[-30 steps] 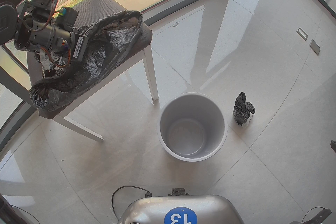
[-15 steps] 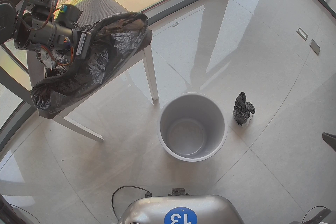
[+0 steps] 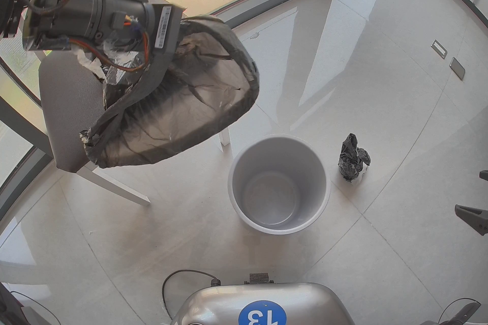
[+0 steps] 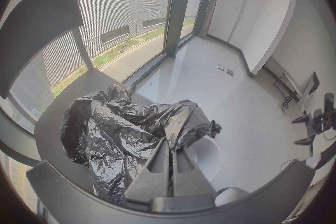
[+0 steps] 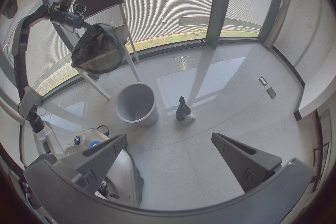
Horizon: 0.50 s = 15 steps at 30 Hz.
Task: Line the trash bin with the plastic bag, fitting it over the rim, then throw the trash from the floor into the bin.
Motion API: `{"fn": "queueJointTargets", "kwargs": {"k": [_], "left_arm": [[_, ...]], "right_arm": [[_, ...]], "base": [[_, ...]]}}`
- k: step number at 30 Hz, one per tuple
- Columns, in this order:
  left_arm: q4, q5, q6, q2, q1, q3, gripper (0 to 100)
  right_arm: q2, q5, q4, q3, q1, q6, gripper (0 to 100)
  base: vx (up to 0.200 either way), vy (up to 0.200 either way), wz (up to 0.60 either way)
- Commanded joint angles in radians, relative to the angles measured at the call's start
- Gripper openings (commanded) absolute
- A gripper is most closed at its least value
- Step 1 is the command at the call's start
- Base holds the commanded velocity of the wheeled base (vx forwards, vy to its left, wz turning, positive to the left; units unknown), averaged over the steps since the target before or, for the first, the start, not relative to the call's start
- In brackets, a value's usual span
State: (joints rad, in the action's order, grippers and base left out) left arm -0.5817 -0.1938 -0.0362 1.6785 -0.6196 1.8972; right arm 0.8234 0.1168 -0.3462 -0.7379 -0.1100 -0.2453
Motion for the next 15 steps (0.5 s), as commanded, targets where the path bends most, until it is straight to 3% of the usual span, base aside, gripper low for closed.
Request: {"fn": "queueJointTargets", "kwargs": {"k": [1,15], "left_arm": [[-0.010,-0.001,0.027,0.021,-0.086,0.098,0],[-0.081,0.007,0.053,0.102,-0.229,0.103,0]], "right_arm": [[0.048,0.001,0.004,0.003,-0.085,-0.003,100],[0.238,0.001,0.210,0.018,-0.203,-0.002,100]], "base": [[0.000,0.000,0.00],[0.000,0.000,0.00]]}}
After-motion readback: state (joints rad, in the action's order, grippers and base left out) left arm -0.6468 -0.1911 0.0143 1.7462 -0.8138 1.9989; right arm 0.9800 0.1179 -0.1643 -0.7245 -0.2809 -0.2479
